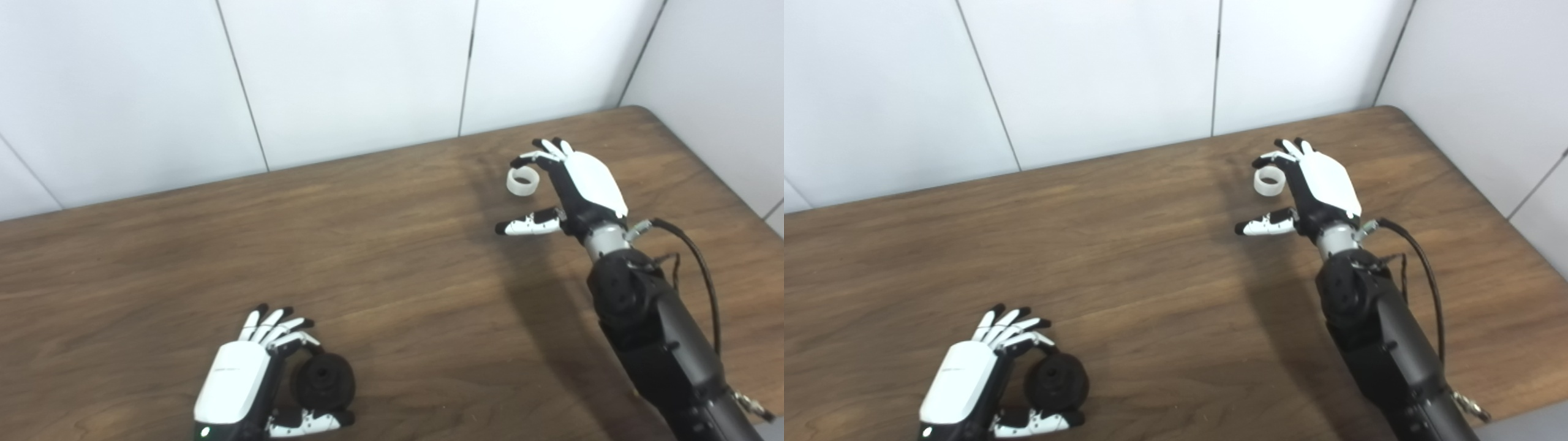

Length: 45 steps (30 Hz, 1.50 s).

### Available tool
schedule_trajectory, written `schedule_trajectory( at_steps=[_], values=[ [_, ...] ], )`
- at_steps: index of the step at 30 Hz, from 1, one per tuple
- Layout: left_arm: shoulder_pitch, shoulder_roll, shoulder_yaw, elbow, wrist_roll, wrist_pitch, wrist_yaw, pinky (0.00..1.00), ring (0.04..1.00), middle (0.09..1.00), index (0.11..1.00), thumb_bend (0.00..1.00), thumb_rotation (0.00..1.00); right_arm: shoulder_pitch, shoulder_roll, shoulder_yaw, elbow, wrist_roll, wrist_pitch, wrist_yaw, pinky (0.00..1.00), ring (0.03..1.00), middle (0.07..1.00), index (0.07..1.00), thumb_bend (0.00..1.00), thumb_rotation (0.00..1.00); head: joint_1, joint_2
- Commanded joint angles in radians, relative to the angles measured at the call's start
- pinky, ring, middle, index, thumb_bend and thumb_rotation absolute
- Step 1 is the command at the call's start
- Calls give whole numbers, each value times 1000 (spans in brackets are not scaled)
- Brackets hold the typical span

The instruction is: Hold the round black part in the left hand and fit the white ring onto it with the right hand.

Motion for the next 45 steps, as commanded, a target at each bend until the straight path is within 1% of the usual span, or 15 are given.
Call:
schedule_trajectory(
  at_steps=[1,2,5,9,16,20,24,28,33,39,45],
  values=[
    [8,21,8,-16,10,-3,-19,1000,912,801,484,522,50,-60,-39,-11,-6,-35,9,5,1000,1000,967,774,804,238,-6,0],
    [9,23,10,-16,9,-4,-20,1000,911,802,485,522,49,-72,-49,-10,5,-44,17,18,1000,1000,979,779,825,222,-13,-2],
    [11,27,15,-15,3,-10,-18,1000,908,802,485,522,49,-103,-73,-10,38,-63,27,46,1000,1000,994,787,843,240,-27,-4],
    [16,30,24,-12,-2,-17,-16,1000,907,803,485,522,48,-153,-85,-17,101,-86,31,92,1000,1000,999,795,862,251,-50,-14],
    [22,30,37,-12,-10,-31,-20,1000,899,797,485,522,48,-219,-102,-9,186,-103,30,150,1000,1000,999,805,863,274,-61,-17],
    [27,29,38,-19,-13,-33,-31,1000,902,798,485,522,48,-251,-117,-2,213,-108,31,222,1000,1000,1000,802,848,288,-62,-17],
    [33,27,37,-26,-7,-31,-35,1000,904,798,485,522,48,-273,-125,3,231,-124,31,272,1000,1000,992,787,848,302,-54,-18],
    [38,26,38,-34,-3,-29,-38,1000,902,797,485,522,49,-299,-131,19,264,-135,30,297,1000,1000,983,772,856,310,-52,-20],
    [48,25,42,-47,-5,-27,-47,1000,903,800,485,522,48,-341,-120,22,311,-162,31,335,1000,1000,974,754,852,301,-51,-19],
    [55,22,50,-52,-9,-31,-46,1000,902,797,485,522,47,-383,-123,30,363,-166,31,356,1000,1000,955,719,848,301,-56,-16],
    [56,21,51,-55,-8,-28,-56,1000,904,798,485,522,47,-408,-126,45,396,-154,30,357,1000,1000,952,710,845,300,-56,-16]
  ],
)
